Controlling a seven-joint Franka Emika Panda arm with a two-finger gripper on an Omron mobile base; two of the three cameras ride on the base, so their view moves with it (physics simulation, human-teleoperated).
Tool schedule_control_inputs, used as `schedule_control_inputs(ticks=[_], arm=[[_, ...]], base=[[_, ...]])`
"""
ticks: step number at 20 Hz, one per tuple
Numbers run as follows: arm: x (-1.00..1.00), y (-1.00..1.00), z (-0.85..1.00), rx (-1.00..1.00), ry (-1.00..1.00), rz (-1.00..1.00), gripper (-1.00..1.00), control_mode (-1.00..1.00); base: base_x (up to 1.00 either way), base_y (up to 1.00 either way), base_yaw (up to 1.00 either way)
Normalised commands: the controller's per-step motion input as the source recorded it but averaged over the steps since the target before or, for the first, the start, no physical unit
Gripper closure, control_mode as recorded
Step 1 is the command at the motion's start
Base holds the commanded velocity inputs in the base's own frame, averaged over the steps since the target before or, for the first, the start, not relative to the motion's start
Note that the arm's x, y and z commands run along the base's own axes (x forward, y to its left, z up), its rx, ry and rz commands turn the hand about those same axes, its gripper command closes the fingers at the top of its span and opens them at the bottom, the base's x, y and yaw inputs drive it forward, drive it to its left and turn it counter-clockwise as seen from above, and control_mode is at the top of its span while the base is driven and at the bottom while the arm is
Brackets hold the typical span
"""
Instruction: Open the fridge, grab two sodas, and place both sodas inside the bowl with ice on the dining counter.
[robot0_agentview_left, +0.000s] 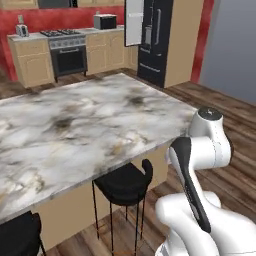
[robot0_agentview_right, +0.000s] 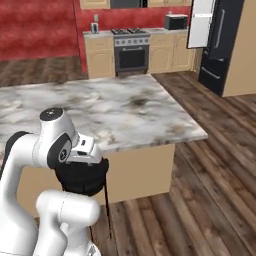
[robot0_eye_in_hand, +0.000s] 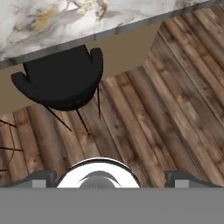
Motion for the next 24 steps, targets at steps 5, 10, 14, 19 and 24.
schedule_control_inputs(ticks=[5,10,14,19,24], arm=[[0.00,0.00,0.00,0.00,0.00,0.00,-1.00,1.00],[0.00,0.00,0.00,0.00,0.00,0.00,-1.00,1.00],[0.00,0.00,0.00,0.00,0.00,0.00,-1.00,1.00],[0.00,0.00,0.00,0.00,0.00,0.00,-1.00,1.00],[0.00,0.00,0.00,0.00,0.00,0.00,-1.00,1.00]], base=[[0.58,-1.00,-0.06],[0.63,-1.00,-0.04],[0.68,-1.00,-0.03],[0.77,-1.00,-0.02],[0.97,-1.00,0.00]])
